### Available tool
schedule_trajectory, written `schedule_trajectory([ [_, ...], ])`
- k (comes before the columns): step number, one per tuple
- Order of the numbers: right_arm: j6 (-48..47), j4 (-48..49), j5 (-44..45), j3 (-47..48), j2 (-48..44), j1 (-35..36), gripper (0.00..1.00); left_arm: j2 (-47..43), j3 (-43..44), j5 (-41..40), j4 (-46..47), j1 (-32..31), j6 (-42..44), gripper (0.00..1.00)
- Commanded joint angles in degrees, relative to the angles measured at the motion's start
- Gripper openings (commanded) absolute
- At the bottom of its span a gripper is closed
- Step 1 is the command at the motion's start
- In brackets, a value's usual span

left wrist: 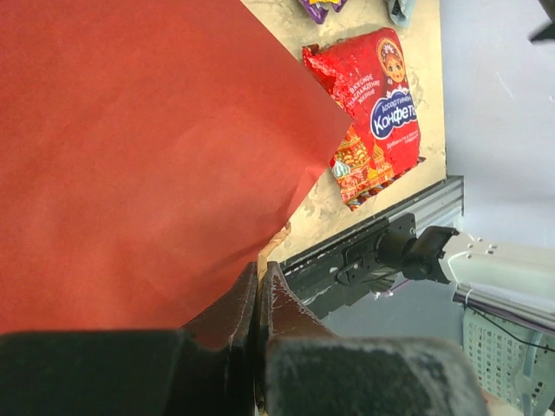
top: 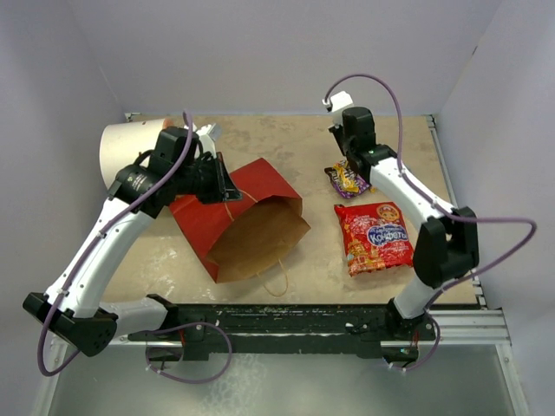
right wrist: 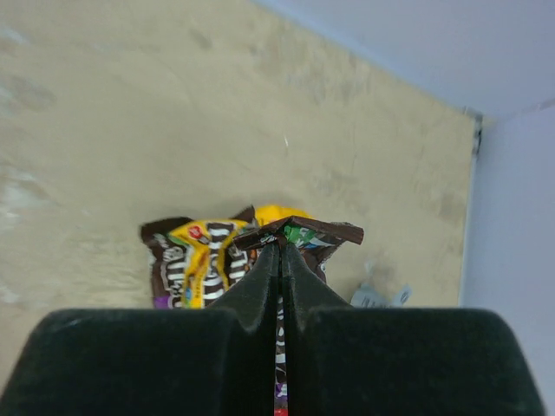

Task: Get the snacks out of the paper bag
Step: Place the snack at the center of the board.

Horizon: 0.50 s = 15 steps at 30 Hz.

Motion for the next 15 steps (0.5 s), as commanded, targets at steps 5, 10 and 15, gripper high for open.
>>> schedule_trajectory([
  [5, 5.95, -5.07, -2.78, 5.83, 10.03, -8.76, 0.0, 1.42, 2.6, 3.46, 2.04, 0.33, 1.59, 0.0],
  [10, 7.78, -6.03, -7.84, 7.36, 13.95, -9.83, 0.0, 1.92, 3.46, 3.74, 1.58, 0.43, 2.26, 0.0],
  [15, 7.89, -7.11, -9.37, 9.61, 17.21, -9.87, 0.0, 2.3, 3.75, 4.58, 1.77, 0.44, 2.66, 0.0],
])
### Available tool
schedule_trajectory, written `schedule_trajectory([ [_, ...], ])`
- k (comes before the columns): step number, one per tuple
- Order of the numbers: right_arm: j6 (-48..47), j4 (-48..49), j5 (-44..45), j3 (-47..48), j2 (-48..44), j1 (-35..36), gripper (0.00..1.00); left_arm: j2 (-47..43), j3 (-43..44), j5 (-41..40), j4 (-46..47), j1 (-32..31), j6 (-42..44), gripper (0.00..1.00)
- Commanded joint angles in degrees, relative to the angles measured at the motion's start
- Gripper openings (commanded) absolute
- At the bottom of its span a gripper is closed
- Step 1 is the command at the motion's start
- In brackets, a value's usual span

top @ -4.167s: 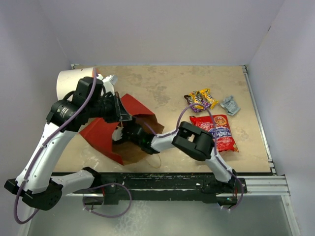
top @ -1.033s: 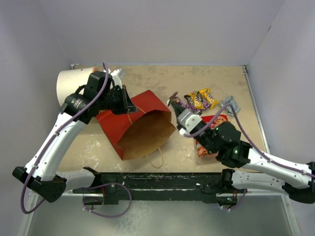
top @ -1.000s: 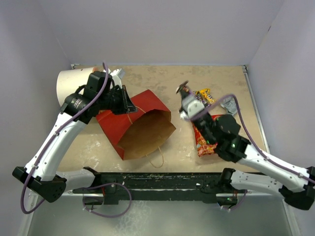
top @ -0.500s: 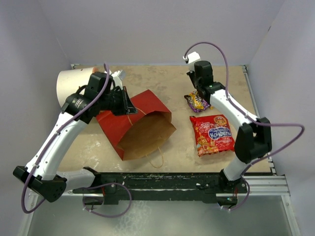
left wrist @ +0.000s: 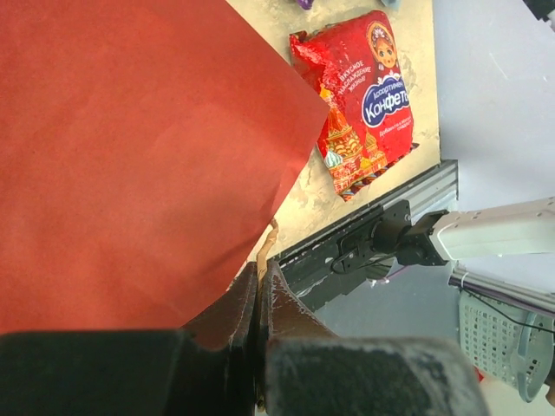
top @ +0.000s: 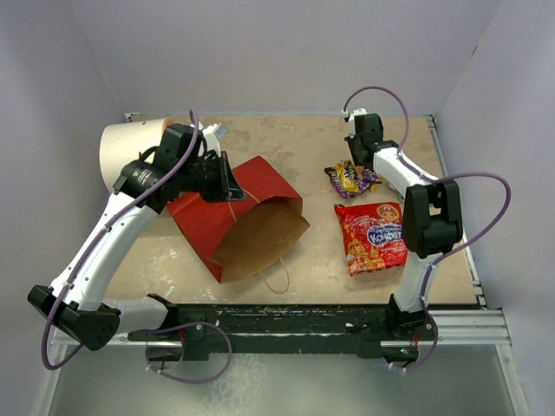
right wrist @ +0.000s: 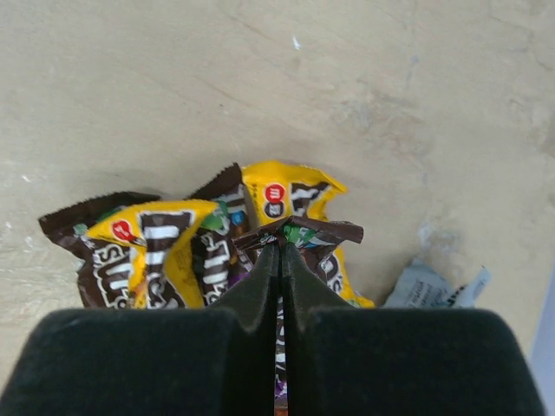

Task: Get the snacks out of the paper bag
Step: Place the snack at the center of the board, then adjust the paper bag at the center of the board.

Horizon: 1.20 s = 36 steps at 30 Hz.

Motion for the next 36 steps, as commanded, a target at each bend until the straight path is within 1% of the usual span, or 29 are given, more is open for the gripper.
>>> schedule_trajectory([
  [1, 1.68, -1.01, -4.31, 5.14, 0.67, 0.49, 0.0, 0.04, 2.87, 1.66, 1.76, 0.41, 1.69, 0.0],
  [2, 1.92, -1.9, -5.3, 5.57, 0.84, 0.49, 0.02, 0.12, 3.12, 1.76, 1.74, 0.41, 1.78, 0.0],
  [3, 2.33, -2.48, -5.83, 5.8, 0.88, 0.49, 0.09, 0.2, 3.53, 1.86, 1.8, 0.41, 1.98, 0.0],
  [6, 2.77, -5.06, -5.38, 6.08, 0.53, 0.49, 0.39, 0.59, 4.77, 2.83, 2.08, 0.5, 2.31, 0.0],
  [7, 2.96, -6.15, -4.96, 6.12, 0.14, 0.49, 0.46, 0.91, 5.34, 3.29, 2.21, 0.5, 2.32, 0.0],
  [9, 3.1, -7.37, -4.52, 5.2, -1.62, 0.49, 0.57, 1.67, 6.78, 4.4, 2.56, 0.66, 2.05, 0.0],
  [12, 4.19, -8.42, -4.34, 3.69, -5.94, 0.49, 0.7, 3.09, 9.12, 7.15, 4.43, 0.86, 0.74, 0.0],
  [14, 6.38, -9.59, -2.65, 3.86, -8.93, 0.54, 0.76, 4.08, 10.2, 9.74, 6.9, 1.15, -1.2, 0.0],
  [15, 8.05, -11.04, -1.96, 4.7, -10.12, 0.5, 0.81, 4.59, 10.57, 11.34, 8.62, 1.26, -2.51, 0.0],
  [16, 9.88, -12.58, -1.07, 5.95, -10.92, 0.57, 0.93, 5.12, 10.78, 13.21, 11.0, 1.37, -4.25, 0.0],
  [17, 11.35, -14.19, 0.13, 7.5, -11.56, 0.58, 0.99, 5.69, 10.91, 14.94, 13.62, 1.38, -5.89, 0.0],
  [20, 17.03, -23.45, 0.34, 13.99, -12.45, 0.58, 1.0, 7.98, 11.72, 18.73, 21.13, 1.42, -10.96, 0.0],
  [22, 18.14, -27.01, -0.51, 15.73, -14.32, 0.58, 1.0, 10.41, 13.94, 20.32, 24.13, 1.42, -13.21, 0.0],
  [25, 18.96, -27.37, -2.75, 13.72, -19.43, 0.58, 1.0, 13.31, 18.24, 22.0, 27.58, 1.48, -16.15, 0.0],
  [28, 19.05, -24.88, -5.32, 9.87, -25.45, 0.58, 1.0, 14.04, 19.33, 21.39, 28.19, 1.82, -15.93, 0.0],
  [30, 19.05, -24.0, -5.91, 8.29, -28.81, 0.58, 1.0, 12.9, 17.33, 19.35, 25.68, 3.03, -14.15, 0.0],
  [32, 18.92, -23.21, -6.61, 7.04, -31.63, 0.58, 1.0, 10.35, 12.38, 18.11, 22.99, 5.69, -13.47, 0.0],
  [36, 18.29, -22.72, -7.96, 7.3, -35.15, 0.58, 1.0, 2.75, -1.15, 18.74, 20.97, 14.64, -14.16, 0.0],
])
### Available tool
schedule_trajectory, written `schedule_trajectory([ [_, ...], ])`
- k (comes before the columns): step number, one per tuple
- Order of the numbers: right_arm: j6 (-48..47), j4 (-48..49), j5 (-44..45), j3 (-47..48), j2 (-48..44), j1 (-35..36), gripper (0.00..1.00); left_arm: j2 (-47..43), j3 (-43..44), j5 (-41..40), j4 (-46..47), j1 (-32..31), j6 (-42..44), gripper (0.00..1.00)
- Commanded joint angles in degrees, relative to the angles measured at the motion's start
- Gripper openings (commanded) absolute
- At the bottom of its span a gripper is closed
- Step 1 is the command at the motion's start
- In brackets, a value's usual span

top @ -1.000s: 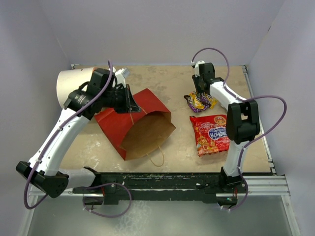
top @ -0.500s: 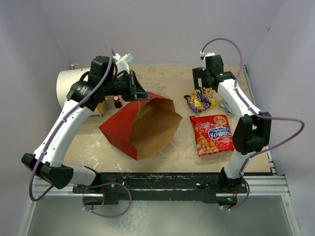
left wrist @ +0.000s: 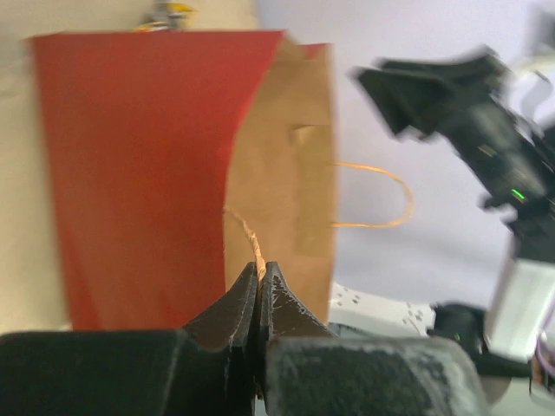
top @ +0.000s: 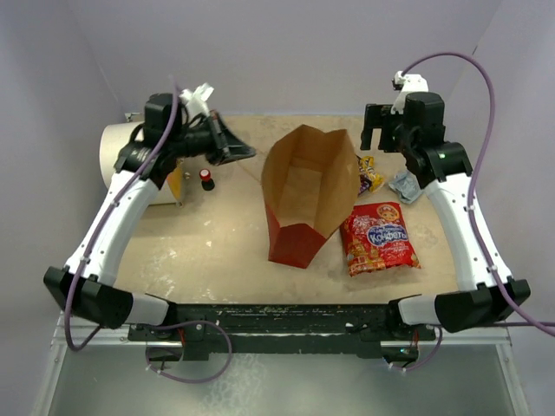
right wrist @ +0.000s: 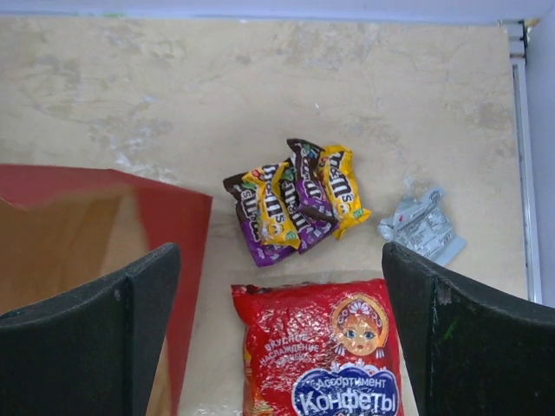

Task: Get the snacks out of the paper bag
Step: Adjust the paper bag at the center of the board.

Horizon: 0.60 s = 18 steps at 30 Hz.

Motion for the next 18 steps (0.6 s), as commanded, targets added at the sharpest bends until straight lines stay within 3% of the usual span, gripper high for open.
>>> schedule_trajectory([
  [1, 0.49, 1.02, -2.97, 0.51, -3.55, 0.23, 1.0, -8.76, -11.32, -0.75, -3.27, 9.46, 0.66, 0.01],
  [6, -0.49, 1.62, -5.13, 2.89, -4.98, 0.23, 1.0, -10.08, -14.59, -2.9, -11.5, 12.97, 6.35, 0.01],
  [14, 0.38, 2.46, -8.59, 4.8, -6.34, 0.23, 1.0, -11.35, -12.46, -5.45, -12.78, 12.97, 7.83, 0.05],
  [18, 1.85, 0.68, -8.81, 5.28, -6.78, 0.23, 1.0, -11.56, -11.39, -7.16, -15.21, 12.96, 9.53, 0.19],
])
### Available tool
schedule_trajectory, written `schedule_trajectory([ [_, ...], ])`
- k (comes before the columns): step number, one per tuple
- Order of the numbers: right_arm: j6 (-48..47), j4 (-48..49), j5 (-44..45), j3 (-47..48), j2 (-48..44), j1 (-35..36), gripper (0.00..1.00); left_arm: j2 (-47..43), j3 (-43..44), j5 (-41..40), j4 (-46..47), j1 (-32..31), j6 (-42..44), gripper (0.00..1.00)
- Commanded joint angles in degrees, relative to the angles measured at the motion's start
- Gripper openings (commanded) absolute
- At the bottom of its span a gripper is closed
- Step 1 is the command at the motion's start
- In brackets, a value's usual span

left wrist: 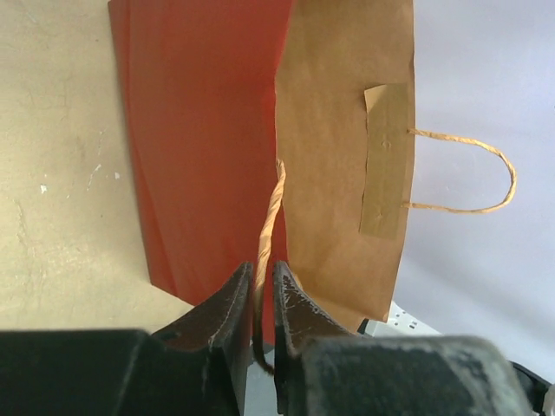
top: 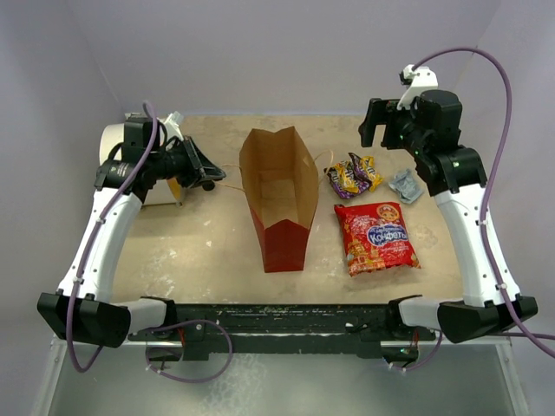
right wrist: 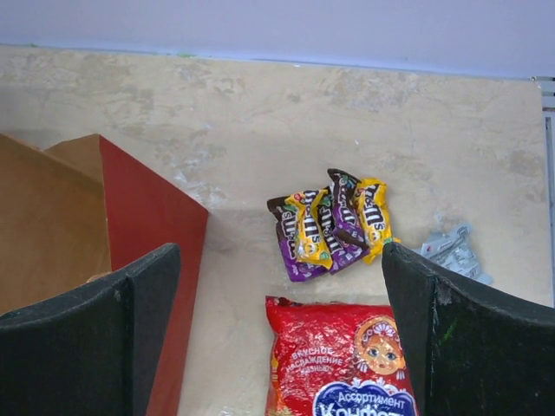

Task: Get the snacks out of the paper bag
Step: Adjust the paper bag at the center of the board, then reset both arms

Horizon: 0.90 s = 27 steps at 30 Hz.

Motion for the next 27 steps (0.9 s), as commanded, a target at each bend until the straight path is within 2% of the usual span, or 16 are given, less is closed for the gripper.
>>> schedule_trajectory([
  [1, 2.28, 0.0, -1.68, 2.86, -2.37, 0.23, 1.0, -1.31, 3.42, -2.69, -2.41, 0.06, 3.48, 0.25],
  [3, 3.12, -0.19, -1.65, 2.62, -3.3, 0.23, 1.0, -1.66, 4.55, -3.8, -3.61, 0.05, 4.84, 0.48],
  [5, 3.94, -0.22, -1.95, 2.09, -4.58, 0.23, 1.0, -2.05, 6.32, -4.82, -5.08, 0.08, 6.37, 0.76],
  [6, 4.32, -0.27, -2.15, 1.69, -5.3, 0.23, 1.0, -2.14, 7.73, -5.91, -6.49, 0.03, 7.63, 0.93],
  [7, 4.77, -0.59, -2.29, 1.29, -6.08, 0.23, 1.0, -2.11, 9.88, -7.46, -8.38, 0.09, 9.05, 1.0],
  [13, 7.01, -3.49, -2.14, -1.53, -11.48, 0.23, 1.0, -4.07, 21.92, -14.17, -16.91, 0.02, 18.47, 0.99],
  [19, 7.7, -9.45, -0.66, 0.09, -15.97, 0.23, 1.0, -6.15, 32.54, -26.09, -26.26, 0.02, 23.26, 0.99],
  [22, 9.03, -11.94, -0.7, 1.57, -19.57, 0.23, 1.0, -9.78, 35.32, -29.5, -25.37, 0.01, 25.61, 0.99],
  [27, 10.55, -15.45, -1.22, 3.05, -25.29, 0.23, 1.0, -16.89, 35.71, -29.15, -16.93, 0.02, 31.28, 0.99],
])
